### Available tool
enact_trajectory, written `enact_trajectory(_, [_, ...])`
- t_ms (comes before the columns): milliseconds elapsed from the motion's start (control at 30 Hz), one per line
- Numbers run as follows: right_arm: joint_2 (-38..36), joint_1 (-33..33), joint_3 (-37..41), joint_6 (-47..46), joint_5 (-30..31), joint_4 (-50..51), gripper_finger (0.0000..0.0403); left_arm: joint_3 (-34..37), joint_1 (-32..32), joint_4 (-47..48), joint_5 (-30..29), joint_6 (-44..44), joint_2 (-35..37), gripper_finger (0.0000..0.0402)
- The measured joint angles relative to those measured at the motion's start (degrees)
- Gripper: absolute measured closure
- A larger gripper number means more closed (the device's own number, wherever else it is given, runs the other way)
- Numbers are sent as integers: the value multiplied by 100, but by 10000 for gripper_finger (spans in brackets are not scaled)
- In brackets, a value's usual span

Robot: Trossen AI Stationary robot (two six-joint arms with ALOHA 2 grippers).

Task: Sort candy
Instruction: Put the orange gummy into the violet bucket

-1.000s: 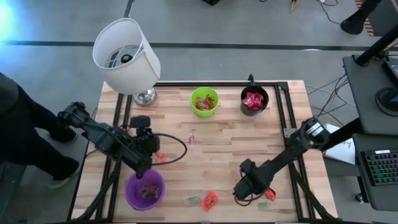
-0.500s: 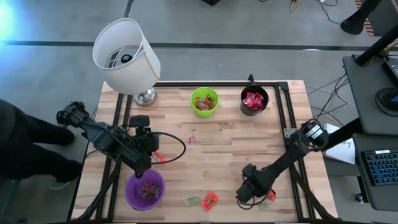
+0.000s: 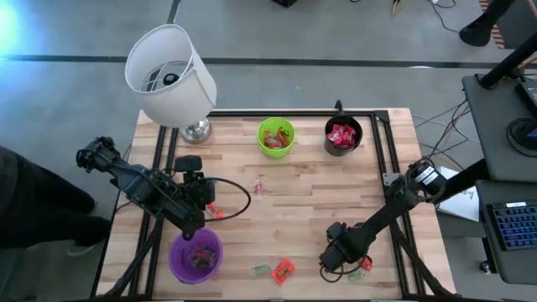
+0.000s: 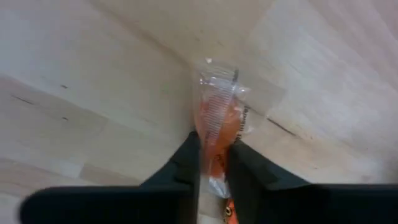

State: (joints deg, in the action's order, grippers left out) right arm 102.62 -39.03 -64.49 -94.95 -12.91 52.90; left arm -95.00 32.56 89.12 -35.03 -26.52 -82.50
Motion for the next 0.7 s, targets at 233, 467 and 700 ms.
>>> enact_trajectory(233, [-100,-15,-155,26,104,108,389,0,0,-2,0,2,-2,256])
enact_trajectory(467, [-453,0,-536,136,937,87,390,0,-18,-19,-4,-200,-2,256])
enact_trajectory(700, [-850,344,-1175,973,2343,75,390,0,-22,83,184,-538,-2,252])
